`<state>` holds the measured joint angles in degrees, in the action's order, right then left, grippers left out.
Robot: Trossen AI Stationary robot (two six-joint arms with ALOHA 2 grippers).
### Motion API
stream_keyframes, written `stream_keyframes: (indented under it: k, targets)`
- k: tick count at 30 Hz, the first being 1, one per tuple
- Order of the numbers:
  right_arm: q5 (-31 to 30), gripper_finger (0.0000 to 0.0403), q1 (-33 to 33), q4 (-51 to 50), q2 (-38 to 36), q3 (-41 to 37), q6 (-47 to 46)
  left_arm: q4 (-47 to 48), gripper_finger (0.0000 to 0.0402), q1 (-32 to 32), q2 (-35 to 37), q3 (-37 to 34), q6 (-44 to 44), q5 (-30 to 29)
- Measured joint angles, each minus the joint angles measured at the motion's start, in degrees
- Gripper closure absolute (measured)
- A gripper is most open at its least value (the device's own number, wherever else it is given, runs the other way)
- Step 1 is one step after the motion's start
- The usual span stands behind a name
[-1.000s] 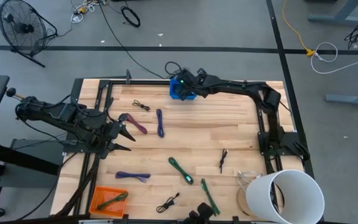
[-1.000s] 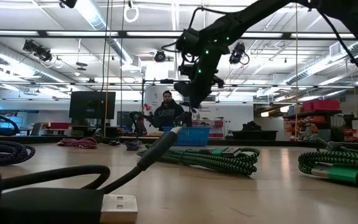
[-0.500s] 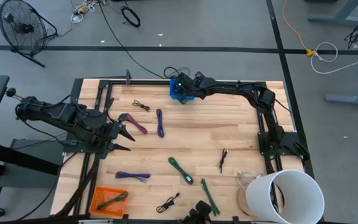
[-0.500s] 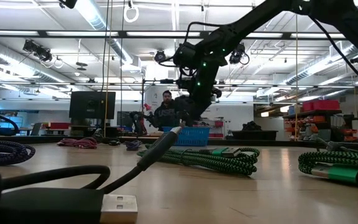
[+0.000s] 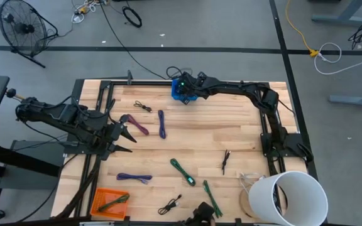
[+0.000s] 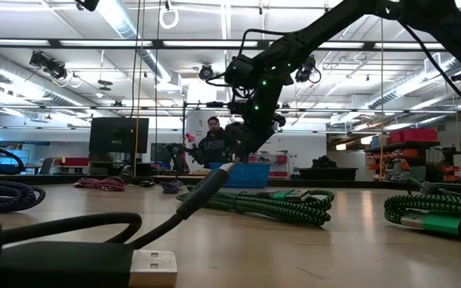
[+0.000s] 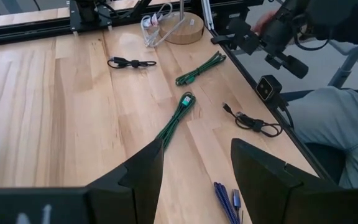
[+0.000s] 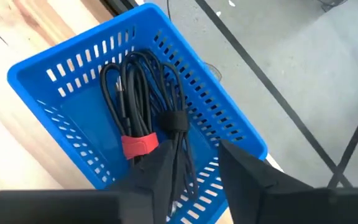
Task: Pick & Place USB Port
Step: Put the black charger cable into the blue bin
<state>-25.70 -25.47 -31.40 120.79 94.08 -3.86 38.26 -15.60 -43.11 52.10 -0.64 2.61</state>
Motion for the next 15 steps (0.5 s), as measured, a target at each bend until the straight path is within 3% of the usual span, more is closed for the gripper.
stream_keyframes:
  k: [6,11,15]
  targets:
    - [12.23,0.025,0.36,-3.01,-1.3,1.6,-6.84,0.24,0.0209,0.0,0.0,0.0,0.02,0.0]
    - [16.36,0.0257,3.42,-17.36,-3.66,6.55,-8.3,0.24,0.0209,-0.01,0.0,0.0,0.18,0.0]
    - [24.9,0.0272,7.05,-27.31,-6.6,8.41,-13.19,0.29,0.0209,-0.02,0.0,0.0,1.07,0.01]
